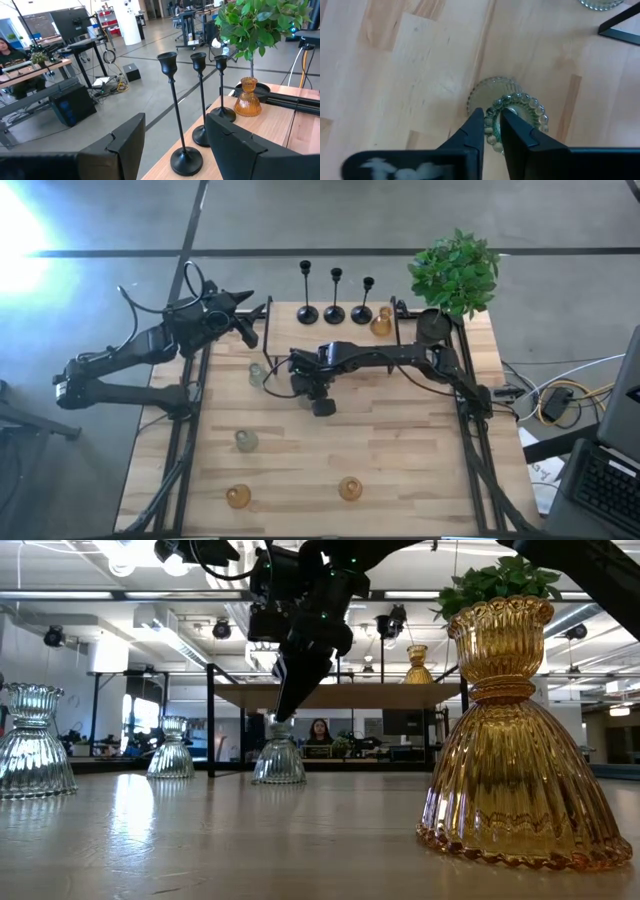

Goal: Pick & Place candle stick holders
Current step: Put the middle right green candle holder on the shelf

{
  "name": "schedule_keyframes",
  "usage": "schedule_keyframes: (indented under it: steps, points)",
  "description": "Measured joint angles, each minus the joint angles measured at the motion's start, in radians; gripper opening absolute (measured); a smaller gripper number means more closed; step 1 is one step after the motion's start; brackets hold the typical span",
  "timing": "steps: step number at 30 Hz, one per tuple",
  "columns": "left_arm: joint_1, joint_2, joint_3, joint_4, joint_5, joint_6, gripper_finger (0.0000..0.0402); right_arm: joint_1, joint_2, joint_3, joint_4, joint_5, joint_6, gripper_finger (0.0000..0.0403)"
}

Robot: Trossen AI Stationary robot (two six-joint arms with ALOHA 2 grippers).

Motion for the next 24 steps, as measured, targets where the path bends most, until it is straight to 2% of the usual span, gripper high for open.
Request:
schedule_keyframes:
  steps: [7, 16, 24]
  points:
    - [0.000, 0.000, 0.000, 0.000, 0.000, -0.002, 0.0213, 0.003, -0.030, -0.004, -0.018, 0.030, 0.001, 0.0020]
    - [0.000, 0.000, 0.000, 0.000, 0.000, -0.005, 0.0213, 0.002, -0.242, 0.008, -0.146, 0.051, 0.043, 0.0009]
    - [0.000, 0.000, 0.000, 0.001, 0.000, -0.001, 0.0213, -0.025, -0.401, 0.008, -0.214, 0.261, 0.049, 0.0009]
